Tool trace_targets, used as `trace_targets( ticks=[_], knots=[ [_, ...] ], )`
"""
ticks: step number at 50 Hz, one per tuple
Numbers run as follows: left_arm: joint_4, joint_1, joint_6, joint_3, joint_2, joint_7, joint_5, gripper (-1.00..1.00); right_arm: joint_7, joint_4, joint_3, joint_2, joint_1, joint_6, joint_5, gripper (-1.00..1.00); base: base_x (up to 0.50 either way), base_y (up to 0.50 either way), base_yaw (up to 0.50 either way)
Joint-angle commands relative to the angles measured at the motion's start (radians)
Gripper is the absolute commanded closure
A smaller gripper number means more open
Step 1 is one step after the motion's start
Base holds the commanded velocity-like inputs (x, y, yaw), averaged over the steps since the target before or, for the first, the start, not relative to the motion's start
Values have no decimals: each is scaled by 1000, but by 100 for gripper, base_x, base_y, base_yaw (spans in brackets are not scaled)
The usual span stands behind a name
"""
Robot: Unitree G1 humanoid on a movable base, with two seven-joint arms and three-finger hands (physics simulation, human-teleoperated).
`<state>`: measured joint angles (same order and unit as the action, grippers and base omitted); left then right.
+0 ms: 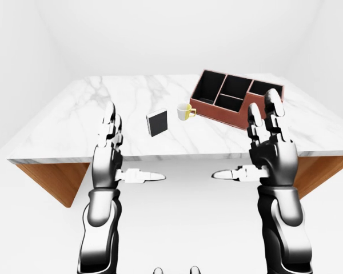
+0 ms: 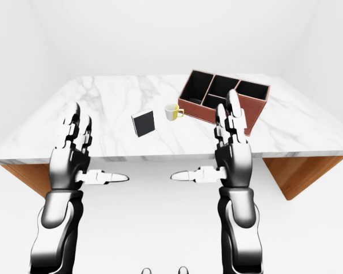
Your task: Pick up the book and place it in the caddy.
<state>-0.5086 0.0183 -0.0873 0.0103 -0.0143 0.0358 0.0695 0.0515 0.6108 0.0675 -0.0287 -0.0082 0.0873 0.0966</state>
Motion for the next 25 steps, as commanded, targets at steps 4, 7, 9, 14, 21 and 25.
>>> trace_targets(
  ticks=[4,7,9,14,21,25],
  knots=[
    [-48,14,0,7,-3,-1,-4,-100,-3,88,16,-12,-58,0,13,-100,0,0,0],
    [-67,10,0,7,-3,-2,-4,-100,-8,112,21,-16,-75,0,19,-100,0,0,0],
    [-67,10,0,7,-3,-2,-4,-100,-8,112,21,-16,-75,0,19,-100,0,0,0],
    [-89,7,0,4,-3,-3,5,-100,-22,169,36,-18,-94,0,48,-100,0,0,0],
    [-91,1,0,-2,0,-3,11,-100,-24,176,47,-27,-98,0,67,-100,0,0,0],
    [-95,-1,0,-3,1,-4,11,-100,-22,154,48,-32,-100,0,55,-100,0,0,0]
  ],
)
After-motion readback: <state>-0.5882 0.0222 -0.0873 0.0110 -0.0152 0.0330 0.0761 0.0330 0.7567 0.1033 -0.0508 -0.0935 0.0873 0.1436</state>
